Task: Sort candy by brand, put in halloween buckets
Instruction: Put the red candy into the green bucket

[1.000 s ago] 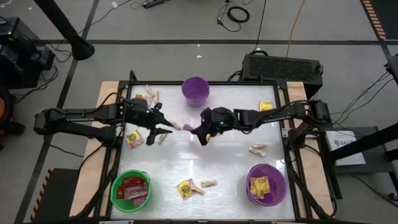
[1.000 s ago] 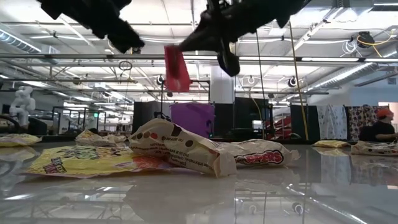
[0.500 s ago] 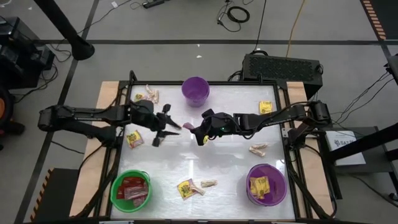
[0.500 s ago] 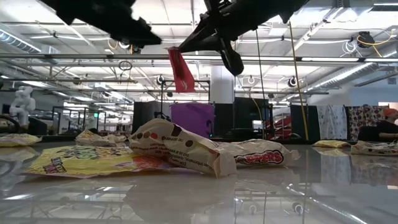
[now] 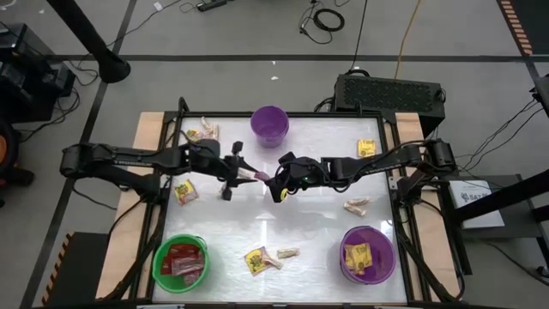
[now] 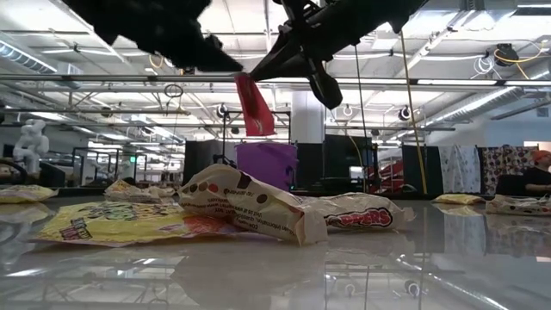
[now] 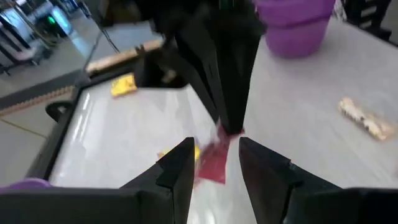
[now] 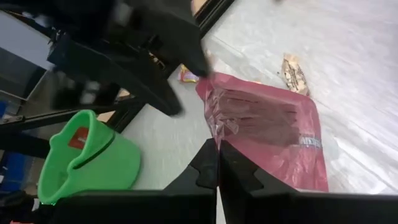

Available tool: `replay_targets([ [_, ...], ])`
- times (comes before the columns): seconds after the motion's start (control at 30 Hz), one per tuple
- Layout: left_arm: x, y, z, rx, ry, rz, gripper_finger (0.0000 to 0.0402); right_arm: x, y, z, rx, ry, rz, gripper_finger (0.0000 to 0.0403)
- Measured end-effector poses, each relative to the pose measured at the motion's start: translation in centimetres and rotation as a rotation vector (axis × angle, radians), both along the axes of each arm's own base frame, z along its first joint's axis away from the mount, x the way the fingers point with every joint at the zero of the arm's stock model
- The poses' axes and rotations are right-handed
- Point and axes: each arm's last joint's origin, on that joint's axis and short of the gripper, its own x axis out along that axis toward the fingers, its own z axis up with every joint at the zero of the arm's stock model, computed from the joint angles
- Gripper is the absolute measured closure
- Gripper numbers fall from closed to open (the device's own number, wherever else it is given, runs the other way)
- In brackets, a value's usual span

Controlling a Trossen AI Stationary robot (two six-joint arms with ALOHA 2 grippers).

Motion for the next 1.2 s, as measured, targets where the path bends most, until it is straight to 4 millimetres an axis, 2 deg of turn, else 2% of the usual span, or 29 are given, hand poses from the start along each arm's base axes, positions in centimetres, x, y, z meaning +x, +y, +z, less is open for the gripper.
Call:
replay_targets([
  [0.17, 0.8, -0.2, -1.4, -0.029, 0.059, 0.0, 0.0267, 0.0, 0.0, -0.1, -0.002, 0.008, 0.002, 0.0403],
  [0.8, 1.1, -0.1, -1.4, -0.036, 0.051, 0.029, 0.0271, 0.0, 0.0, -0.1, -0.001, 0.006, 0.005, 0.0403],
  [0.93, 1.1, 0.0, -1.4, -0.033, 0.051, 0.033, 0.0298, 0.0, 0.0, 0.0, -0.002, 0.006, 0.005, 0.0403],
  [1.13, 1.1, 0.0, -1.4, -0.033, 0.052, 0.033, 0.0386, 0.0, 0.0, -0.1, -0.002, 0.006, 0.004, 0.0403],
  [1.2, 1.1, 0.0, -1.4, -0.033, 0.052, 0.033, 0.0389, 0.0, 0.0, -0.1, -0.002, 0.006, 0.004, 0.0403],
])
